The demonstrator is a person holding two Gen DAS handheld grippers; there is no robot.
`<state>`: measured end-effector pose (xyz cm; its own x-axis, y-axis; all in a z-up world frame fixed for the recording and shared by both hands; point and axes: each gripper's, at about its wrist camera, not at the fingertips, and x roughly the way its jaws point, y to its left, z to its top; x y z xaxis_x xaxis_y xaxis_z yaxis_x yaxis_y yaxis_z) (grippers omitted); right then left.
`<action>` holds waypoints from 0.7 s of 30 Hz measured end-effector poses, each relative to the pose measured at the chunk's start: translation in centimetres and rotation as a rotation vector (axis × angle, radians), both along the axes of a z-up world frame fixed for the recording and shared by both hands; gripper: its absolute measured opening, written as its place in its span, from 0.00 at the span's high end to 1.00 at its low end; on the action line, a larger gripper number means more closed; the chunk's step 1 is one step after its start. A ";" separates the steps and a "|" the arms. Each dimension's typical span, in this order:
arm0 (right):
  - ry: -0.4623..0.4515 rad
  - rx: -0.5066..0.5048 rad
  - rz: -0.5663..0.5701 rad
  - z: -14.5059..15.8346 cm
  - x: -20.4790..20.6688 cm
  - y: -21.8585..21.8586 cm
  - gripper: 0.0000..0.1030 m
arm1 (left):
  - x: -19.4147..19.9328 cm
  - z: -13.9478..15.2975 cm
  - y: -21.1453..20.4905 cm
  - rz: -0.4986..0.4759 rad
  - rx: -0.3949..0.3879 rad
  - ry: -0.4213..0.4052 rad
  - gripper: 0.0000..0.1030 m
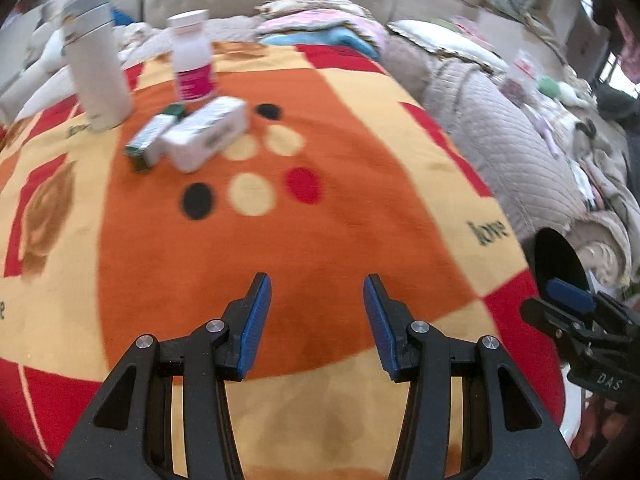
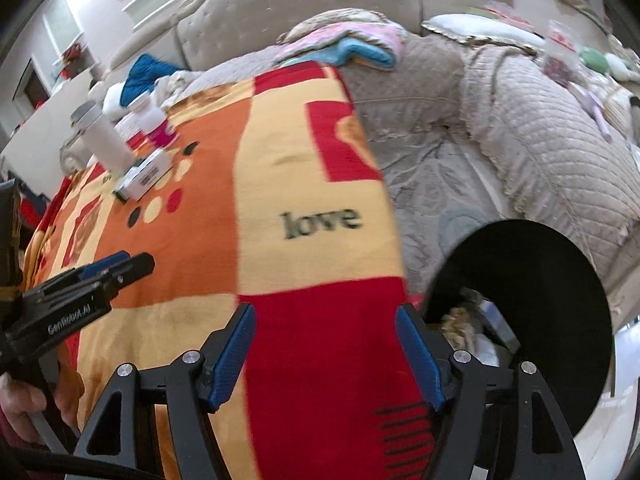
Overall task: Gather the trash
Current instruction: 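Move both tools back over the small boxes on the blanket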
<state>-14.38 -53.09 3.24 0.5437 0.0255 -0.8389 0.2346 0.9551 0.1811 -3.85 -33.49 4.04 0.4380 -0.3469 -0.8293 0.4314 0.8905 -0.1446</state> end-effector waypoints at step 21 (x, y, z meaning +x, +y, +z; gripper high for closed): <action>0.030 0.009 0.162 -0.9 7.7 9.6 0.31 | 3.4 -0.6 10.2 0.154 0.030 -0.004 0.55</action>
<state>-6.66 -43.45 2.32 0.5064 0.1180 -0.8542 0.0833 0.9793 0.1847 -0.48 -23.26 3.47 0.4874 -0.2507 -0.8364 0.2896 0.9501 -0.1160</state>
